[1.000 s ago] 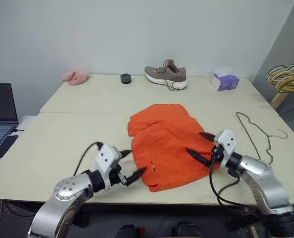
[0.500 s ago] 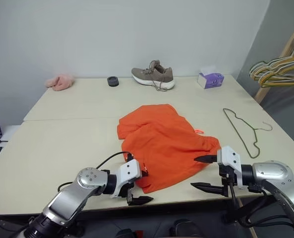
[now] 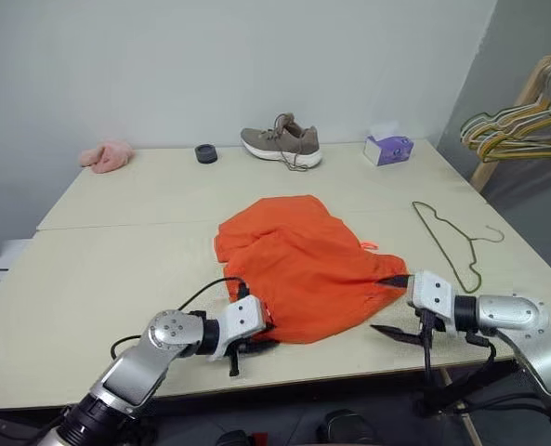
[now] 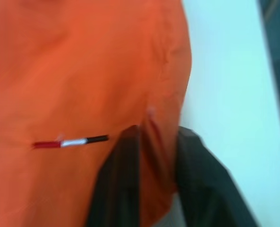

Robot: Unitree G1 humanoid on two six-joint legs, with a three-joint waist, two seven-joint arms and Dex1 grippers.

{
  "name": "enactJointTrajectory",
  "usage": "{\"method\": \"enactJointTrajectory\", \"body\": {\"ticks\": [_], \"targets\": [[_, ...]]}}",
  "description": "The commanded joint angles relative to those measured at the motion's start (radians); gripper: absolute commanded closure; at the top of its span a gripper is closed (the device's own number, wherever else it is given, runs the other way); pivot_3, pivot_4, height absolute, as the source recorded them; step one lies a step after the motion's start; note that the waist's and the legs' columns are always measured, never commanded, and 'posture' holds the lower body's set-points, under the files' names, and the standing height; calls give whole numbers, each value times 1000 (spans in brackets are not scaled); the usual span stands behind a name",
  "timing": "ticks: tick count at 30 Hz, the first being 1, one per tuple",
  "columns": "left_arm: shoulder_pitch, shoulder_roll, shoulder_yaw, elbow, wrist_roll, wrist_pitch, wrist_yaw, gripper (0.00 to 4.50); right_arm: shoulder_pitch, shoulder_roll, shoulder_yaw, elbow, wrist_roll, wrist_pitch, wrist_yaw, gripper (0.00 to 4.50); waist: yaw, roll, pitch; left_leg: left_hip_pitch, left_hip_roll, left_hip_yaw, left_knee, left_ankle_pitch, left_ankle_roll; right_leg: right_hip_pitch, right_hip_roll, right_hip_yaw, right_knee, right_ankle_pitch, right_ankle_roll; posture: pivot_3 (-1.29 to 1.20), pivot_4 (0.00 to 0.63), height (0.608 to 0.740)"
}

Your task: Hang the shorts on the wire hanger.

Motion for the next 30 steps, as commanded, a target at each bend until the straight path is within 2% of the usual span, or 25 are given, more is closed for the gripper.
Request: {"method": "enactJointTrajectory", "body": {"ticks": [1,4,13,17,21,26,27,30], "targets": [[3,21,88,-21,-17,-28,13,4445,-74,-31,23,110,-107,-169,-3,0,-6,0,0,0,0,0,0,0,0,0,0,0,0,0,0,-192,0,740],[5,25,138,-24,-29,-32,17,4445,-126,-38,56,200,-158,-277,13,0,-10,0,0,-1,0,-1,-1,0,0,0,0,0,0,0,-1,-180,0,740],[29,45,281,-61,-91,0,21,4445,-315,69,235,425,-315,-440,28,0,-12,1,1,0,1,-2,-1,0,0,1,1,0,1,-1,-1,-154,0,740],[40,58,316,-49,-94,-9,19,4500,-392,107,265,522,-357,-470,8,943,-11,0,1,0,1,-2,0,0,0,1,0,0,1,0,-1,-146,0,740],[53,74,337,-28,-86,-31,13,4500,-440,114,263,574,-361,-498,19,2432,-11,1,1,0,1,-2,0,0,0,2,-1,0,1,0,-1,-142,0,740],[81,123,366,26,-81,-88,-24,4500,-461,88,227,469,-161,-411,232,4247,-12,1,1,0,2,-3,-1,0,0,1,-1,0,1,0,-2,-139,0,740],[82,143,375,35,-85,-94,-43,4500,-468,80,217,423,-108,-358,278,4457,-12,1,1,0,3,-3,-1,0,0,1,-1,0,1,0,-2,-139,0,740],[61,202,412,57,-119,-87,-101,4500,-520,63,171,271,79,-103,390,4457,-12,4,4,0,3,-4,-1,0,0,1,-2,0,2,0,-2,-139,0,740]]}}
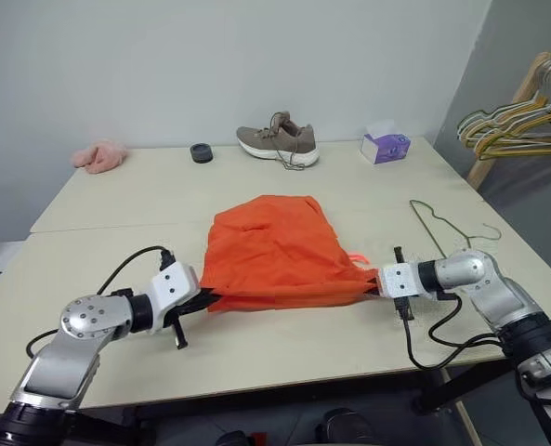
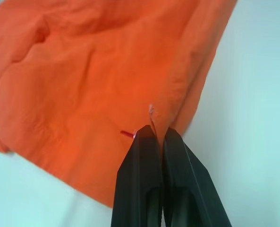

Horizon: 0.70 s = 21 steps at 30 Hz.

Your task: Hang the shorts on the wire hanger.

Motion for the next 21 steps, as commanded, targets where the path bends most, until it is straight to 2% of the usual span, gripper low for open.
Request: {"method": "enactJointTrajectory", "body": {"ticks": [1,4,6,8,11,14,16,18,21], "targets": [[-56,64,92,10,-70,23,-67,4500,-115,-27,-101,-193,251,328,118,4457,0,2,2,0,0,0,0,0,0,0,-1,0,0,0,0,-141,0,740],[-169,99,115,34,-166,119,-133,4500,-251,-9,-129,-211,358,567,144,4457,1,2,5,0,0,-1,1,0,0,0,-1,-1,1,0,1,-137,0,740],[-287,90,86,113,-159,133,-141,4500,-344,35,-122,-110,346,625,126,4457,4,2,4,1,-1,-1,1,0,0,0,-1,-3,1,0,1,-136,0,740],[-463,55,26,281,-67,67,-102,4500,-456,106,-105,98,280,605,78,4457,5,1,3,3,-3,-1,1,0,0,0,-1,-6,0,0,1,-137,0,740],[-752,-14,-40,595,67,-58,-18,4500,-648,196,-63,472,112,419,-53,4457,7,1,4,2,-6,-1,4,1,1,0,1,-6,0,2,3,-138,0,740],[-1073,-68,-100,961,227,-227,169,4500,-850,284,-18,802,-58,197,-315,4457,0,1,5,-5,-6,0,6,1,1,-4,0,-4,1,6,1,-143,0,740],[-1253,-86,-125,1161,308,-311,319,4500,-956,327,19,935,-164,71,-504,4457,-6,0,5,-18,-5,0,7,1,1,-17,-2,-3,2,9,4,-144,0,740],[-1403,-81,-153,1298,385,-378,473,4500,-1057,359,62,1012,-277,-36,-746,4457,-24,0,4,-28,-5,2,8,1,1,-30,-8,0,8,7,7,-151,0,740],[-1589,-38,-205,1375,511,-505,697,4500,-1193,366,114,1048,-423,-199,-1087,4457,-36,1,5,-49,-6,3,8,3,-3,-54,-13,-1,18,5,10,-154,0,740]]}}
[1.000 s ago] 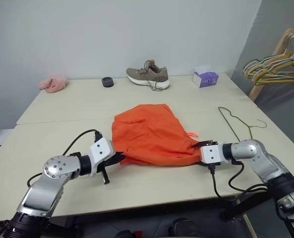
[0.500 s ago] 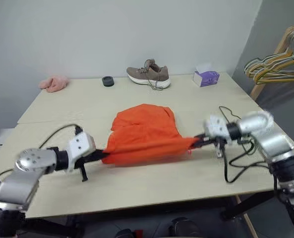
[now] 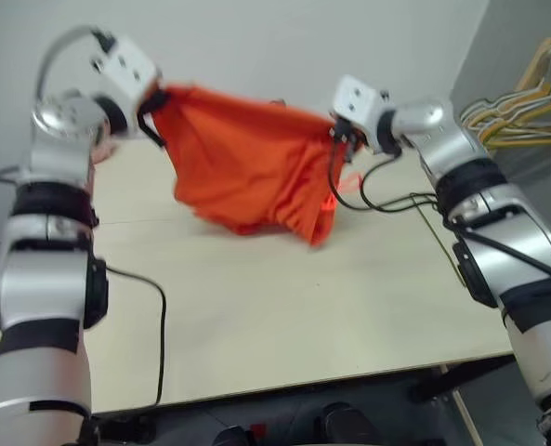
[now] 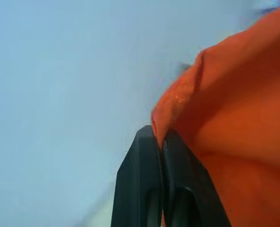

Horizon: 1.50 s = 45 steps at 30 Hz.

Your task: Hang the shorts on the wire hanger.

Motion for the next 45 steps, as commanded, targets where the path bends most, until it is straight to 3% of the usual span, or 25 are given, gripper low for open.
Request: {"method": "enactJointTrajectory", "body": {"ticks": [1,5,9,13,14,15,18,23,26,30,32,40,45], "targets": [[-178,89,-50,62,157,-167,268,4500,-158,-24,40,32,-162,-195,-378,4457,-7,0,0,-6,0,1,-1,1,-1,-9,-1,0,2,0,0,-151,0,740],[-250,219,-211,-39,434,-439,499,4500,-170,-70,79,-9,-298,-417,-660,4457,-18,0,0,-10,0,4,-12,2,-3,-17,-3,2,1,0,0,-145,0,740],[-41,309,-253,-123,504,-564,522,4500,18,-64,100,-46,-333,-547,-653,4457,-5,2,-1,2,-3,6,-11,-1,1,-5,-4,1,0,-8,3,-119,0,740],[331,332,-181,-236,349,-565,337,4500,246,-39,114,-104,-317,-622,-526,4457,7,3,3,40,-8,9,-11,0,6,34,-1,0,1,-11,7,-117,0,740],[407,333,-156,-281,306,-547,294,4500,280,-38,109,-119,-309,-628,-497,4457,6,1,5,40,-13,7,-10,4,10,34,-1,0,2,-8,4,-113,0,740],[576,329,-118,-386,177,-469,183,4500,352,-38,123,-156,-293,-648,-423,4457,5,-1,7,39,-11,6,-8,5,11,34,-2,0,5,-7,3,-113,0,740],[1097,353,-4,-847,-232,-82,-113,4500,564,-67,156,-332,-210,-686,-170,4457,-8,-3,4,34,-13,5,-4,9,11,28,-9,2,14,-1,3,-109,0,740],[1570,466,165,-1345,-536,332,-354,4500,787,-171,183,-668,12,-536,266,4457,4,-13,6,28,-10,-7,-2,8,11,26,-11,-5,14,-2,2,-96,0,740],[1739,519,237,-1494,-596,451,-454,4500,886,-260,198,-869,132,-378,503,4457,34,-10,8,38,-10,-9,-2,9,11,37,-9,-8,13,-5,-6,-94,0,740],[1833,535,278,-1560,-574,505,-521,4500,976,-356,186,-1083,207,-199,678,4457,62,-8,15,76,-10,-8,-9,8,10,69,-10,-7,4,-19,-20,-97,0,740],[1846,535,277,-1562,-553,508,-546,4500,1007,-377,172,-1157,211,-112,712,4457,69,-8,15,84,-9,-10,-10,3,2,77,-9,-9,0,-20,-22,-103,0,740],[1846,503,255,-1567,-500,498,-600,4500,1096,-406,140,-1350,236,112,791,4457,90,-9,14,79,-3,-5,-10,-1,3,75,-6,-9,-8,-20,-20,-110,0,740],[1855,465,267,-1593,-518,521,-622,4500,1131,-404,123,-1426,295,241,840,4457,89,-10,12,59,2,-5,-9,-4,0,60,0,-9,-6,-16,-14,-116,0,740]]}}
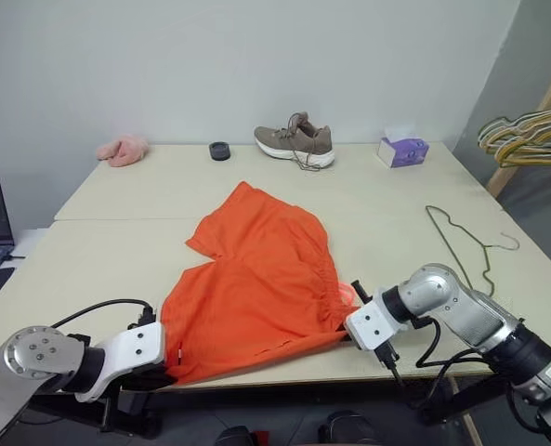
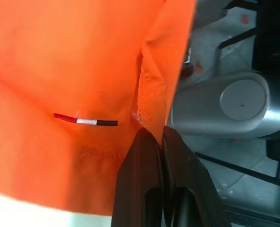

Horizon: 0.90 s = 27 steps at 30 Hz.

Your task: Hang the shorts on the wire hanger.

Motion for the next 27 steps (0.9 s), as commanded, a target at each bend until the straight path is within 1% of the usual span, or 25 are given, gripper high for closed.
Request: {"method": "enactJointTrajectory", "body": {"ticks": [1,2,3,5,11,14,15,18,20,22,27], "targets": [[4,-26,39,-53,-40,36,-22,4500,4,0,-43,-55,51,65,32,4267,-1,0,0,-3,0,0,0,0,0,-4,0,0,1,0,0,-116,0,740],[2,-39,52,-64,-61,56,-21,4500,3,4,-49,-59,59,78,33,4041,-3,0,0,-5,0,0,0,0,-1,-6,0,0,2,0,0,-116,0,740],[-3,-53,64,-72,-76,70,-16,4292,1,6,-53,-63,66,87,38,3875,-3,0,0,-7,0,0,1,0,-1,-9,0,0,3,0,0,-116,0,740],[-13,-76,86,-87,-103,103,-11,3852,-2,9,-62,-70,77,102,47,3225,-2,0,0,-8,0,0,1,0,-1,-10,0,0,3,0,0,-113,0,740],[-19,-128,189,-139,-230,226,-19,2083,-3,-6,-108,-102,150,168,83,1207,-1,0,0,-8,1,0,2,0,-1,-10,3,1,3,0,0,-109,0,740],[-36,-153,246,-156,-298,275,-17,1167,16,-11,-165,-142,235,254,81,174,-1,0,0,-7,1,0,2,0,-1,-9,5,1,3,0,0,-107,0,740],[-46,-161,265,-161,-330,296,-16,899,23,-9,-190,-157,268,292,72,0,-1,0,0,-7,1,0,2,0,-1,-9,6,1,3,0,0,-108,0,740],[-79,-176,309,-174,-409,347,-15,10,44,15,-287,-189,374,413,10,0,-1,0,0,-7,2,0,2,0,-1,-9,6,1,3,0,0,-115,0,740],[-123,-188,312,-168,-424,353,2,10,47,49,-366,-185,429,492,-77,0,-1,0,0,-8,1,0,2,0,-1,-9,6,1,3,0,0,-120,0,740],[-206,-213,285,-163,-449,363,42,10,46,106,-450,-151,438,524,-203,0,-1,0,0,-7,1,0,2,0,-1,-9,8,2,3,0,0,-137,0,740],[-438,-300,153,-180,-462,385,149,10,68,228,-661,-63,427,592,-517,0,0,-2,-1,-8,0,1,4,0,-1,-8,9,4,2,2,3,-167,0,740]]}}
